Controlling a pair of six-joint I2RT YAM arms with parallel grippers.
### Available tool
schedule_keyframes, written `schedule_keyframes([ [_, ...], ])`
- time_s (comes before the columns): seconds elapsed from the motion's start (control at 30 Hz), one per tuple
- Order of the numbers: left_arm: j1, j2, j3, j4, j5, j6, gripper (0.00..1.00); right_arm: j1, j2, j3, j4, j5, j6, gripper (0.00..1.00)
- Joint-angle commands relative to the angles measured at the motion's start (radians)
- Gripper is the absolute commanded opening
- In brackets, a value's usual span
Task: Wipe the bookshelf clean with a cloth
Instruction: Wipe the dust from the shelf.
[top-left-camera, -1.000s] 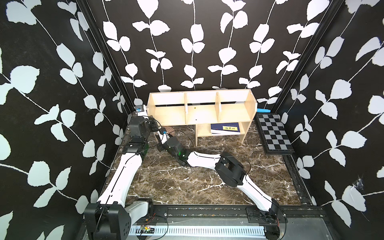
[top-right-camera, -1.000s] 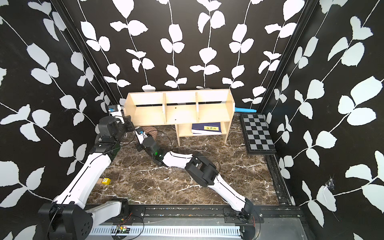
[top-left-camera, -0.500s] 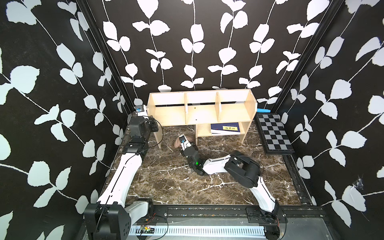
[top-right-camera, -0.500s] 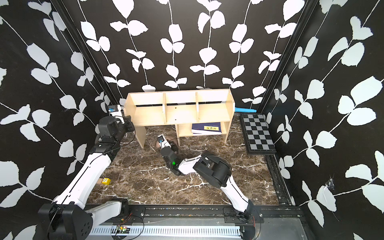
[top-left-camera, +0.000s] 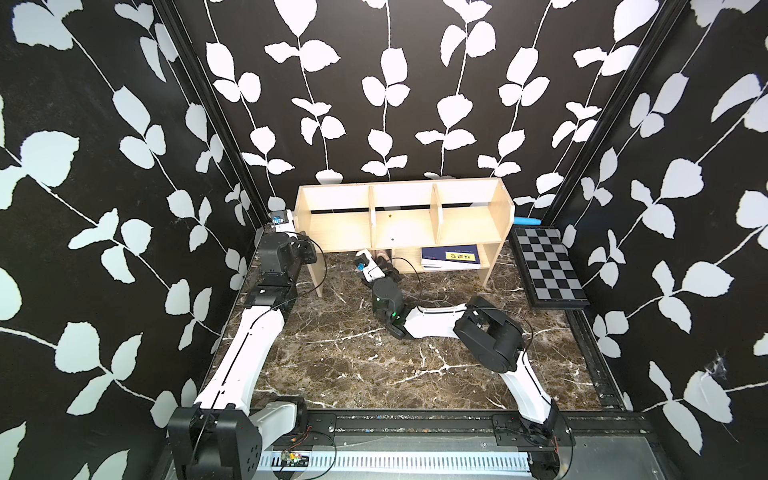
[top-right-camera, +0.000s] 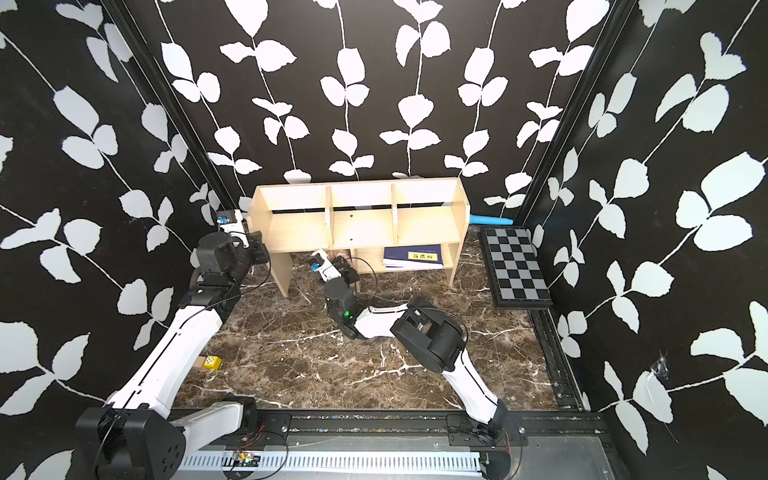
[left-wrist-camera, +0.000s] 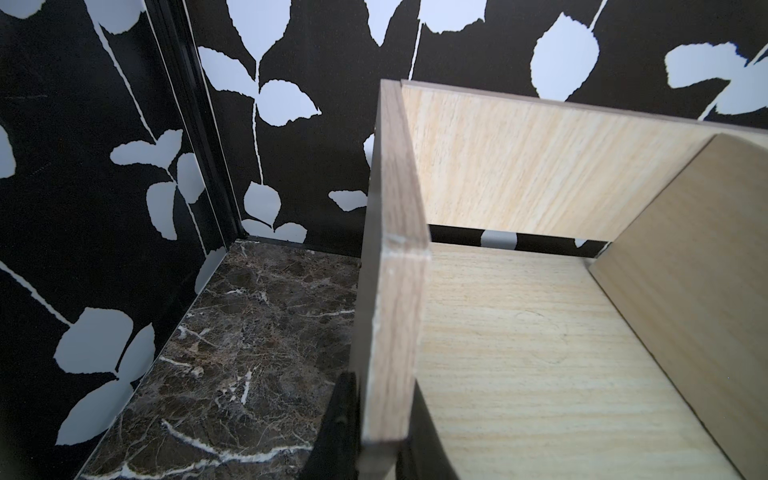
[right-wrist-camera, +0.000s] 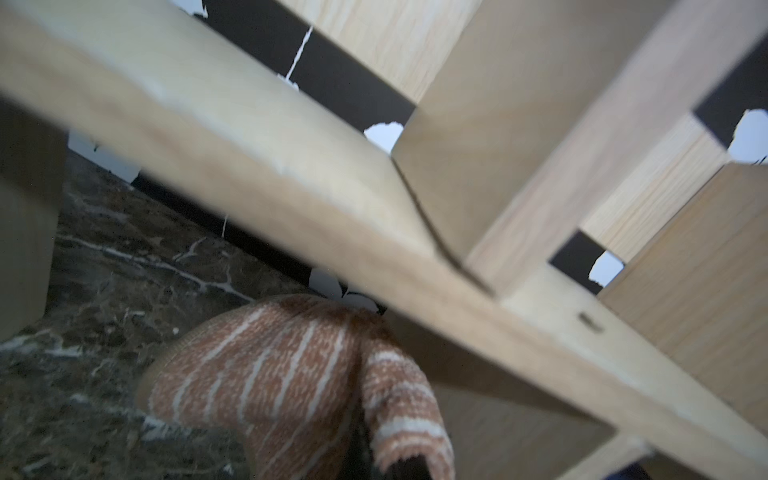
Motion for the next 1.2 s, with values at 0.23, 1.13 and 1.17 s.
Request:
schedule_keyframes([
  [0.23, -0.005, -0.021, 0.009, -0.069, 0.046, -0.155, 0.0, 0.005, 0.013, -0.036, -0.087, 0.045, 0.139, 0.0],
  [1.13, -0.005, -0.029, 0.008, -0.076, 0.023, -0.15, 0.0, -0.009, -0.285, -0.382, -0.134, -0.014, 0.525, 0.0],
  [1.17, -0.004, -0.03, 0.008, -0.078, 0.018, -0.148, 0.0, -0.012, -0.313, -0.416, -0.111, 0.005, 0.517, 0.0],
])
